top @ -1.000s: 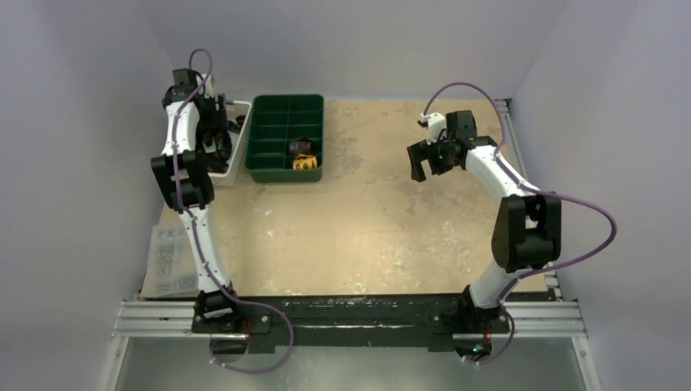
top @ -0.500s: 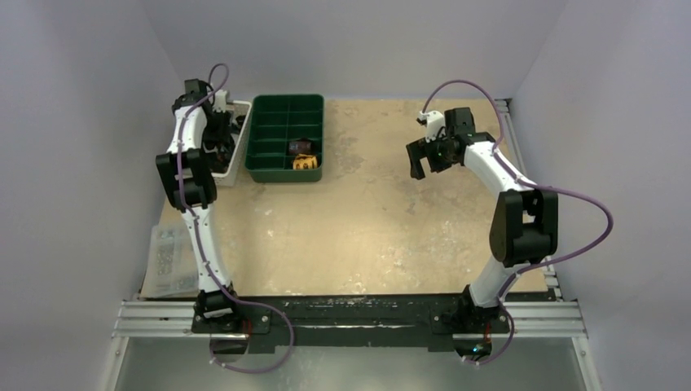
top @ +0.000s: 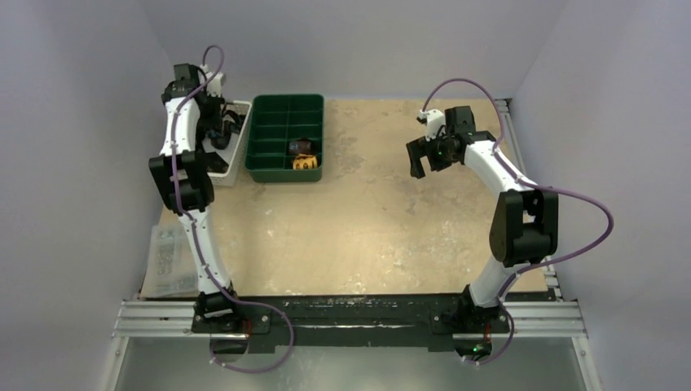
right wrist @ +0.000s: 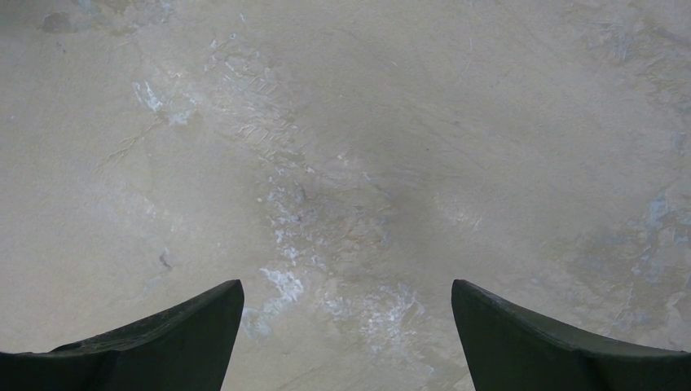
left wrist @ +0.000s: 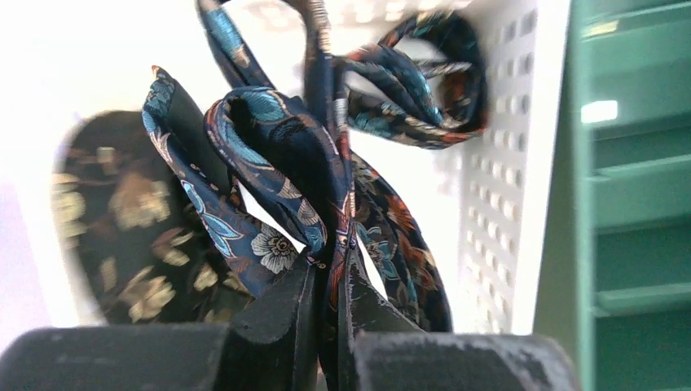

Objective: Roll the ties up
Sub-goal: Pick up the tie from the bin.

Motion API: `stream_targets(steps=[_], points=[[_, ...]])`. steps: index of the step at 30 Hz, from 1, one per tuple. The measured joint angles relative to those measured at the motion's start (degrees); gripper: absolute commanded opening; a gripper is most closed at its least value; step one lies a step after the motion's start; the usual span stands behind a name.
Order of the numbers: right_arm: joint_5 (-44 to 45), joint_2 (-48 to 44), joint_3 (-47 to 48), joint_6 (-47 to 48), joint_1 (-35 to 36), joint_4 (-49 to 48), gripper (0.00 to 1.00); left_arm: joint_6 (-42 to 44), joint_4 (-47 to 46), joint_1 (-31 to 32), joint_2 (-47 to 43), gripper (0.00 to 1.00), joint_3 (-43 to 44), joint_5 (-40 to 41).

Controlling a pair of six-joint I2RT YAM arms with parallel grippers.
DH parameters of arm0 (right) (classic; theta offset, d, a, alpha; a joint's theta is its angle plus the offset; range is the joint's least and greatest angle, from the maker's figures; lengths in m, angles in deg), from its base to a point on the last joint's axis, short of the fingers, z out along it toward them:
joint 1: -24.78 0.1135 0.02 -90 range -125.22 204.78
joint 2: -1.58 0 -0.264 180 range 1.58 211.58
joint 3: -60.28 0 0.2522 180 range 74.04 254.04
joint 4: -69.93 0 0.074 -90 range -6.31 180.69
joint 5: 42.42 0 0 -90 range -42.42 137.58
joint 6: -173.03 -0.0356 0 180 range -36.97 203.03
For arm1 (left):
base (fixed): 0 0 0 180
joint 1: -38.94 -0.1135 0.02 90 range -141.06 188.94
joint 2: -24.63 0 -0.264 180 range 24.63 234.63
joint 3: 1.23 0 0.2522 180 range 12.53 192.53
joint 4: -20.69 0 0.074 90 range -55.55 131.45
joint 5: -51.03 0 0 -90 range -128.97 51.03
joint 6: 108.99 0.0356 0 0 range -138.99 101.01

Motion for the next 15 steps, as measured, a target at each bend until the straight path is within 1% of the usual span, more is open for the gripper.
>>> stream_targets(steps=[4,11,13,15], points=[[-0.1,0.0,0.0,0.0,0.0,0.0,0.99,-0.8,-0.2,0.0,-7.7,0.0,0.3,-2.1],[-0.2,-0.3,0.0,-0.4,0.0,-0.1,0.99,-1.9,-1.8,0.3,-26.2,0.0,1.1,-7.1],[-0.2,-0.5,0.0,-0.6,0.0,-0.1,0.99,-1.8,-1.7,1.3,-30.3,0.0,1.3,-9.7],[-0.4,-1.3,0.0,-0.9,0.0,-0.1,0.99,-1.6,-1.8,3.7,-34.0,0.0,0.7,-12.3]])
